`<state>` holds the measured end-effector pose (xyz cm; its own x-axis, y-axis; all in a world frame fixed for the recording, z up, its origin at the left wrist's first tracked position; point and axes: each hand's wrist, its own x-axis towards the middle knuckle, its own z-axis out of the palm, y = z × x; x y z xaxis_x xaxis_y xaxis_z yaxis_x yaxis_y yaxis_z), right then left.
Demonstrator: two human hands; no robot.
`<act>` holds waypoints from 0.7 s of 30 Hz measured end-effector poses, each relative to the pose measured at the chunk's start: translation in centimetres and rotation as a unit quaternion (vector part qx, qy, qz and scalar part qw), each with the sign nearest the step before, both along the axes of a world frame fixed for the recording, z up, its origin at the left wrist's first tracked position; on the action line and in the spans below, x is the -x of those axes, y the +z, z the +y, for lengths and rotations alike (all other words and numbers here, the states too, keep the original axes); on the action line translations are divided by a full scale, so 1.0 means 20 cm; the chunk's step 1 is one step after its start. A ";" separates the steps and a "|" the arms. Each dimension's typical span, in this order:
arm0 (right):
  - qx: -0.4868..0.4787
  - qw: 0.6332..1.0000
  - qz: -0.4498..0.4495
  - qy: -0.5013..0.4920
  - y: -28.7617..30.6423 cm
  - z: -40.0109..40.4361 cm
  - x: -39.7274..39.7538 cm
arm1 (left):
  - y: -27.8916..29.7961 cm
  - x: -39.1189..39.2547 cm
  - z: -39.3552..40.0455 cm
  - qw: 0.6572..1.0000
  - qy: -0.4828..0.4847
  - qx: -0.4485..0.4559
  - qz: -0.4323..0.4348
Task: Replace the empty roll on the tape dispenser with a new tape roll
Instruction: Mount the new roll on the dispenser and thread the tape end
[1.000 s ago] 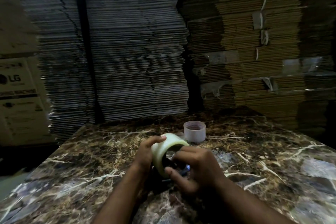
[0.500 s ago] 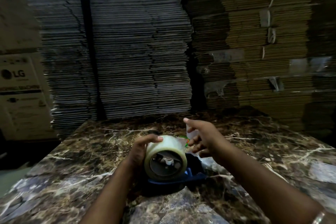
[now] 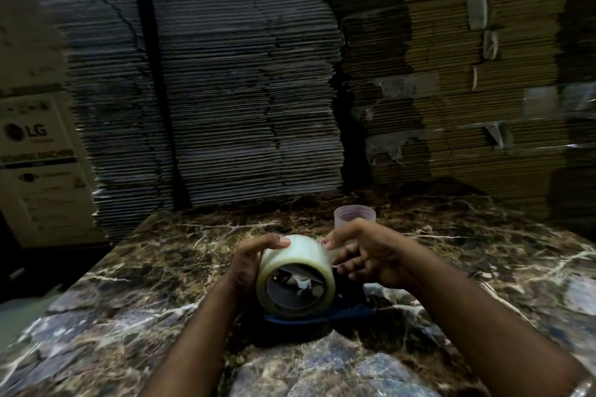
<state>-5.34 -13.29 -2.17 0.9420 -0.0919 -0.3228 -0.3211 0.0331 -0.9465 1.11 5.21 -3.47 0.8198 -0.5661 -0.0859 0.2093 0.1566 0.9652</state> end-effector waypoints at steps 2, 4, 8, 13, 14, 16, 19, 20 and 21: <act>-0.030 1.000 -0.005 -0.001 0.00 -0.02 0.00 | 0.00 0.00 0.00 1.000 0.006 -0.006 0.001; -0.058 0.998 -0.009 -0.001 0.00 -0.03 0.01 | 0.00 0.01 0.00 1.000 0.007 -0.009 0.001; -0.083 0.997 -0.003 -0.003 0.00 -0.03 0.04 | 0.01 0.04 0.00 1.000 0.014 -0.019 -0.012; -0.032 0.999 0.012 0.007 -0.01 -0.02 0.03 | 0.02 0.05 0.00 1.000 -0.021 0.001 -0.007; -0.027 0.999 0.019 0.007 -0.02 -0.02 0.04 | 0.02 0.05 0.00 1.000 -0.027 0.003 -0.004; -0.027 0.999 0.028 0.008 -0.02 -0.01 0.04 | 0.02 0.04 0.01 0.999 -0.036 0.003 0.006; -0.040 0.999 0.029 0.006 -0.03 -0.01 0.06 | 0.02 0.05 0.01 0.999 -0.040 0.003 0.011; -0.045 0.998 0.031 0.005 -0.02 -0.01 0.07 | 0.01 0.04 0.01 0.999 -0.036 0.003 0.013; -0.050 0.998 0.035 0.003 -0.02 -0.01 0.07 | 0.01 0.05 0.01 0.999 -0.032 0.001 0.015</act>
<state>-6.79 -13.52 -2.63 0.9176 -0.0512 -0.3942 -0.3858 0.1249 -0.9141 0.19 5.43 -3.20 0.7796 -0.6169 -0.1086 0.2478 0.1446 0.9580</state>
